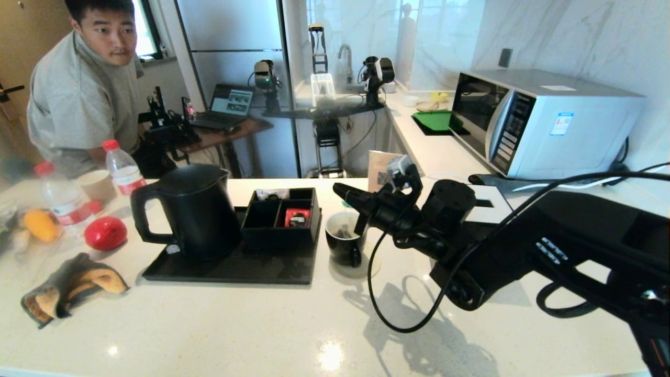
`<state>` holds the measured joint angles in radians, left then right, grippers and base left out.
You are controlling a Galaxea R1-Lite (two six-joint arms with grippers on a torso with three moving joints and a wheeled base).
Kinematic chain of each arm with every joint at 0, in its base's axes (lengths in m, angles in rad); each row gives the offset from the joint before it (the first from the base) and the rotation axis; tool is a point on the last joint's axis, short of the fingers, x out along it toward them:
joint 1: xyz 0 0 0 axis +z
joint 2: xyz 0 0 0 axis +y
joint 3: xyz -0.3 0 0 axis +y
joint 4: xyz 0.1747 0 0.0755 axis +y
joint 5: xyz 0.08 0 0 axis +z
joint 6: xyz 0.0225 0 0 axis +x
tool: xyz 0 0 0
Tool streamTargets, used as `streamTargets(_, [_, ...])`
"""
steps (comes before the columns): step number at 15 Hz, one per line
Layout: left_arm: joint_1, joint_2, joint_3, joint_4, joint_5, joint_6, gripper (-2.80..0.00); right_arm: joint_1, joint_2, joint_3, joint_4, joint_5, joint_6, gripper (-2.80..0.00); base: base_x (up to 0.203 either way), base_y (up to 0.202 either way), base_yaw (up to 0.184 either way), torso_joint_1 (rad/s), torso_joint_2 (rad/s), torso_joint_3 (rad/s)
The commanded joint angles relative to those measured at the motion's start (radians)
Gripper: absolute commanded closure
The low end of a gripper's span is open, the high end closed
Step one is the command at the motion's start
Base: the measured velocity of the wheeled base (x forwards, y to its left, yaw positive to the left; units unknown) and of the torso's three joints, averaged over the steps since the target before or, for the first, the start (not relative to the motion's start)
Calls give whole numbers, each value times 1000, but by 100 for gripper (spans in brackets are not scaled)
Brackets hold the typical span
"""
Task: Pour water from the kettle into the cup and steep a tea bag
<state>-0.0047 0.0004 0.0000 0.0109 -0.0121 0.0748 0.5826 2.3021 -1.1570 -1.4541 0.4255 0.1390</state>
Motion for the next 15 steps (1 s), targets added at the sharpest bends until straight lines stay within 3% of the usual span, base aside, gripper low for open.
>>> streamTargets(1, [0,0,0,0,0,0,0,1,-46,-32,12,3,1,0,0,0,0,0,0,0])
streamTargets(9, [0,0,0,0,0,0,0,-24,-75,-69,63,1,-1,0,0,0,0,0,0,0])
streamTargets(15, [0,0,0,0,0,0,0,-51,-82,58,-5,1,-4,0,0,0,0,0,0,0])
